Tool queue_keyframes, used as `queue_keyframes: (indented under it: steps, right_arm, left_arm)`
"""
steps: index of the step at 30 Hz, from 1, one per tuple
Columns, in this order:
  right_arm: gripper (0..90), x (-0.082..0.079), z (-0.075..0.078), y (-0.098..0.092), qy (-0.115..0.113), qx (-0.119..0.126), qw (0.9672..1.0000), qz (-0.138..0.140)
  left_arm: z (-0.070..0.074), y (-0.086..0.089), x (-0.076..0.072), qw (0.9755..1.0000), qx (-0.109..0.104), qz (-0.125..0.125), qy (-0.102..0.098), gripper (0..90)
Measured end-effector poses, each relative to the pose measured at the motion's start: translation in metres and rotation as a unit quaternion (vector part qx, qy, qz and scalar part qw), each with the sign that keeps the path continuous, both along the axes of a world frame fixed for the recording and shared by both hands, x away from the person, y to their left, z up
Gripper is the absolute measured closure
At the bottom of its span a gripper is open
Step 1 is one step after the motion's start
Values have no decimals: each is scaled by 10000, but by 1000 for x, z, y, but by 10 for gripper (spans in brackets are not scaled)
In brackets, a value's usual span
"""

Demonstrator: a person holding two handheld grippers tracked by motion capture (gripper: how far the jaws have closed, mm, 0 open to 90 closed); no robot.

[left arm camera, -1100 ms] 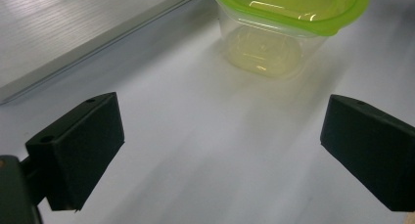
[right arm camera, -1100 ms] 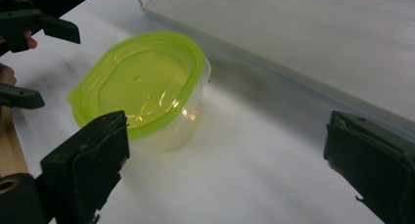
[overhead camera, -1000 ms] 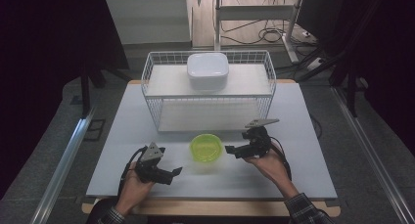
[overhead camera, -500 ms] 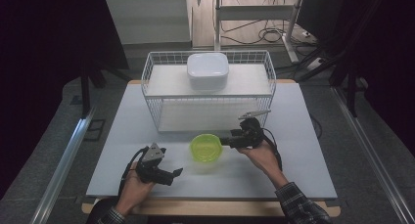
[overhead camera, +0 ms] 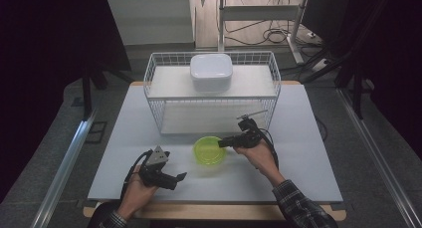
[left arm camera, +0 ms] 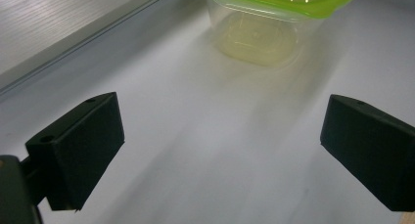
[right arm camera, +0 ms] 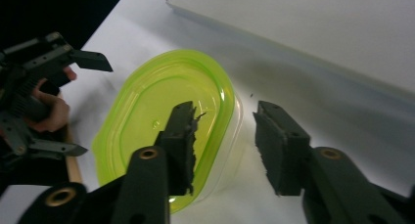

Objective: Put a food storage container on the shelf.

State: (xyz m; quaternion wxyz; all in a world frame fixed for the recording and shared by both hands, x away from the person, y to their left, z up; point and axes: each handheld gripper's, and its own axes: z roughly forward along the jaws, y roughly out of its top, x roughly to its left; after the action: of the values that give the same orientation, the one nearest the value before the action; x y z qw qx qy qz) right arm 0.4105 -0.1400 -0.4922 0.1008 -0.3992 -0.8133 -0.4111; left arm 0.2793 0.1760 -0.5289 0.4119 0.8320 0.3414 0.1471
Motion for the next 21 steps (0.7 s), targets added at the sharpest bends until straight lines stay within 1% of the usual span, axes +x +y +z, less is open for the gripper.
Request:
queue_keyframes:
  steps: [3,7,8,10,13,19,21]
  right_arm:
    - [687,2,-4,-1,268,123,9996,-8]
    - [788,2,-5,-3,522,297,9982,-27]
    - [798,2,-4,-3,552,346,9979,2]
    - [804,1,-3,-2,584,360,9976,16]
    - [814,-1,-1,-3,697,534,9961,49]
    - [817,-4,2,-5,615,539,9966,24]
    - [818,-4,3,-8,631,596,9962,2]
  left_arm:
    - [0,0,0,10000,8,-8,4,23]
    - [0,-1,0,10000,26,-19,-3,24]
    - [0,-1,0,10000,27,-17,-3,24]
    - [0,-1,0,10000,33,-11,5,24]
    - [0,0,0,10000,27,0,-5,24]
    - [0,0,0,10000,20,1,-17,24]
    - [0,0,0,10000,13,2,-17,24]
